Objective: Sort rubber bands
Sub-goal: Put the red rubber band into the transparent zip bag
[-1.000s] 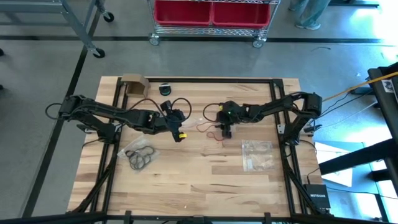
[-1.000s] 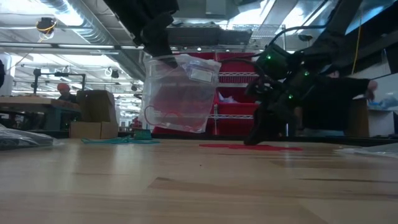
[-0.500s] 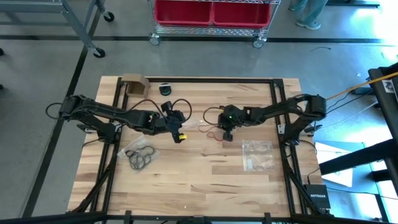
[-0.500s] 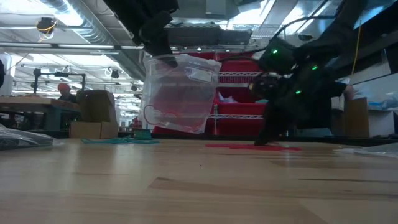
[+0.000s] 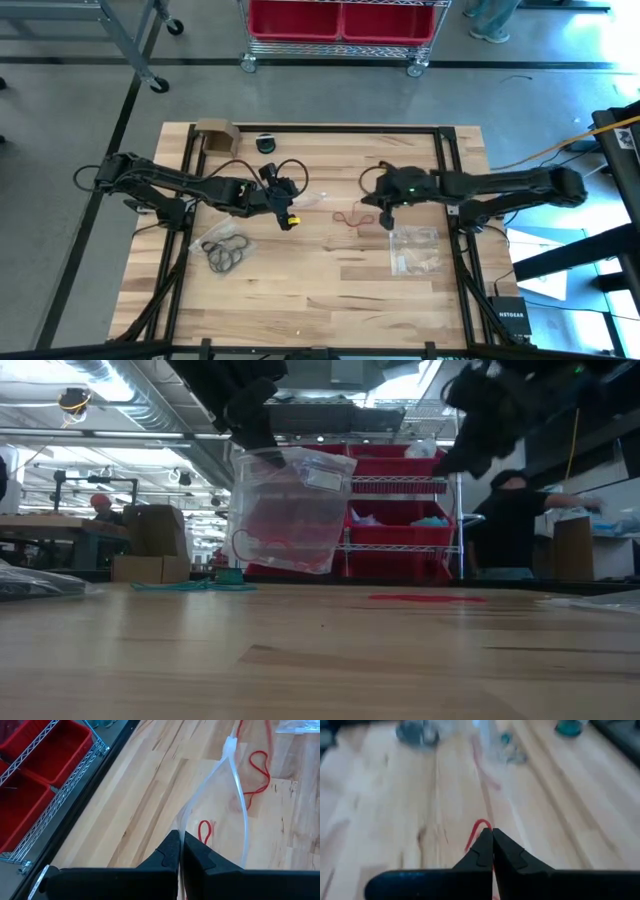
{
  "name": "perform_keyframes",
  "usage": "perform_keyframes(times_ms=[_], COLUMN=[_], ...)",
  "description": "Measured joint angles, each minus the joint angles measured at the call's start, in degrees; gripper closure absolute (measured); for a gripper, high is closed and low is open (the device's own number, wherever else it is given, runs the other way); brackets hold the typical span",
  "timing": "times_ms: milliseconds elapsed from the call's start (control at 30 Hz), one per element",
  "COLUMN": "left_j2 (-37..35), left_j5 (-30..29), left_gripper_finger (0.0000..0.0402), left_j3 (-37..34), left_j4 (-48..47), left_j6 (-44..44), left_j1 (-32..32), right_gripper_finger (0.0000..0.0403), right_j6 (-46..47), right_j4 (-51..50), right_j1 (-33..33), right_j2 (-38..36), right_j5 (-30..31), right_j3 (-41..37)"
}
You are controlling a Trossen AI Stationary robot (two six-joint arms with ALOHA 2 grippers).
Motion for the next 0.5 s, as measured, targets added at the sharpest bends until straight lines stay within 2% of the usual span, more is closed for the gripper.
perform_keyframes(times_ms=[233,400,500], left_j2=[0.0,0.0,0.0], left_j5=[0.0,0.0,0.0], left_gripper_finger=[0.0401,0.0402,0.0401], left_j3=[-0.02,-0.02,0.0], left_j4=[0.19,0.44,0.41], left_j6=[-0.02,0.35,0.37], left_j1=[0.0,0.0,0.0], right_gripper_finger=[0.0403,0.0403,0.0403], right_j6=[1.34,1.03,-0.3], right_j4=[4.79,13.14,14.72], right_j1=[0.94,0.76,0.76], right_j2=[-6.76,-7.33,-6.64], right_j5=[3.1,1.86,1.64], right_j3=[0.09,0.37,2.98])
